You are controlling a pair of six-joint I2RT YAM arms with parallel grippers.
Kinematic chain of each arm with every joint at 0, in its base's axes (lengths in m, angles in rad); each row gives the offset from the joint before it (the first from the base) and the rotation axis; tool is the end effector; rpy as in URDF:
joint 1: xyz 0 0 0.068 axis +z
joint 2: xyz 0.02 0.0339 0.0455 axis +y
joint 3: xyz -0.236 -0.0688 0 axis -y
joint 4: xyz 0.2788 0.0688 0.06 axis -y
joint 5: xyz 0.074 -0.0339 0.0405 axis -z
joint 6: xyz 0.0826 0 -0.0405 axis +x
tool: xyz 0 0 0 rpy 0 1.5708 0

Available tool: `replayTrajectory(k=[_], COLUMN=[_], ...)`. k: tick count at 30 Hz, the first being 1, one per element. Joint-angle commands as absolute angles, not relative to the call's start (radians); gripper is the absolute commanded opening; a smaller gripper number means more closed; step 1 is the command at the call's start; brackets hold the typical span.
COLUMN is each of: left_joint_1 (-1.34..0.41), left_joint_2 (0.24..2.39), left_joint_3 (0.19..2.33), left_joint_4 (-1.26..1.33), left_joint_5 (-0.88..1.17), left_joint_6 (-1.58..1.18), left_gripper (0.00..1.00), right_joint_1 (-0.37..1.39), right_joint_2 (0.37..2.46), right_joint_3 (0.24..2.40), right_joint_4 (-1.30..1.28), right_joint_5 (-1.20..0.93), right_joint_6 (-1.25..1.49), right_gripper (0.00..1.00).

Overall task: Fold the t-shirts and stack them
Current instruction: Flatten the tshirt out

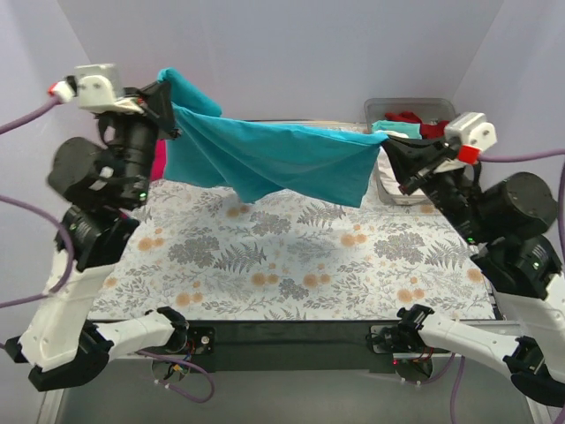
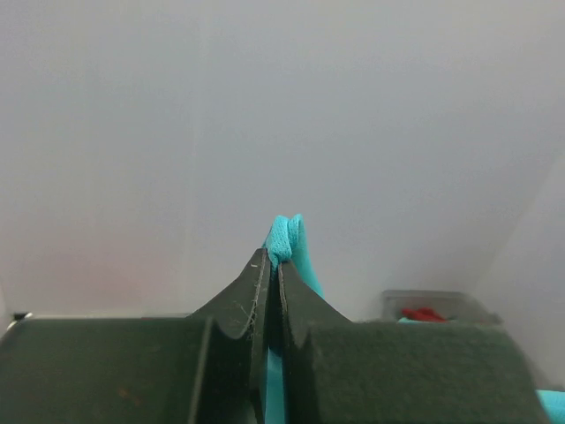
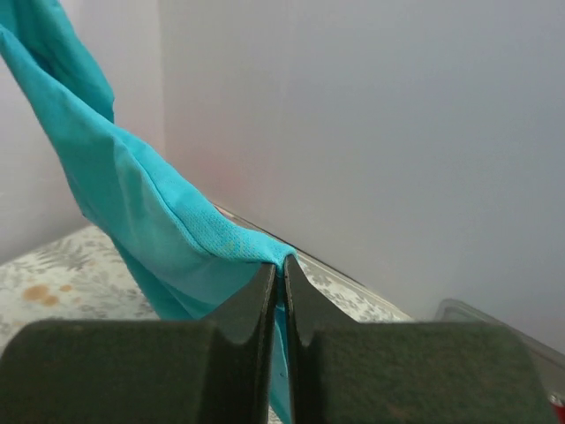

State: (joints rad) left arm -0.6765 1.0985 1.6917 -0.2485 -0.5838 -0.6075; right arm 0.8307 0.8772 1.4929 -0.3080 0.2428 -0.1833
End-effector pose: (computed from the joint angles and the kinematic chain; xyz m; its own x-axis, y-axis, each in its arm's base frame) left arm 0.2194 -0.1177 0.5776 0.1491 -0.7305 -0.6665 0.2472 0.6801 -0.6902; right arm 0.1556 0.1409 0.5517 0.3033 0.0697 -0.9503 -0.5156 0.8507 -0.1021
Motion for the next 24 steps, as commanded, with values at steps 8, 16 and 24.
replayTrajectory(k=[8,16,24], left_joint_1=[-0.68,-0.68,-0.62], left_joint_2=[1.069,1.147,1.645], left_joint_3=[1.945,1.53,1.328], left_joint_4=[-0.603,-0.532,-0.4], left_joint_5=[-0.345,-0.531,-0.655], left_joint_6=[-0.839,-0.908,-0.977], left_gripper=[0.0,0.0,0.0], right_joint_1=[0.827,0.827,0.527], right_joint_2=[0.779,0.894,1.13], right_joint_3=[1.582,1.407,1.077], right_joint_4=[-0.397,-0.374,-0.216], right_joint_5=[0.119,0.484,0.402], right_joint_6=[-0.118,-0.117,0.026], right_gripper=[0.01,0.01,0.01])
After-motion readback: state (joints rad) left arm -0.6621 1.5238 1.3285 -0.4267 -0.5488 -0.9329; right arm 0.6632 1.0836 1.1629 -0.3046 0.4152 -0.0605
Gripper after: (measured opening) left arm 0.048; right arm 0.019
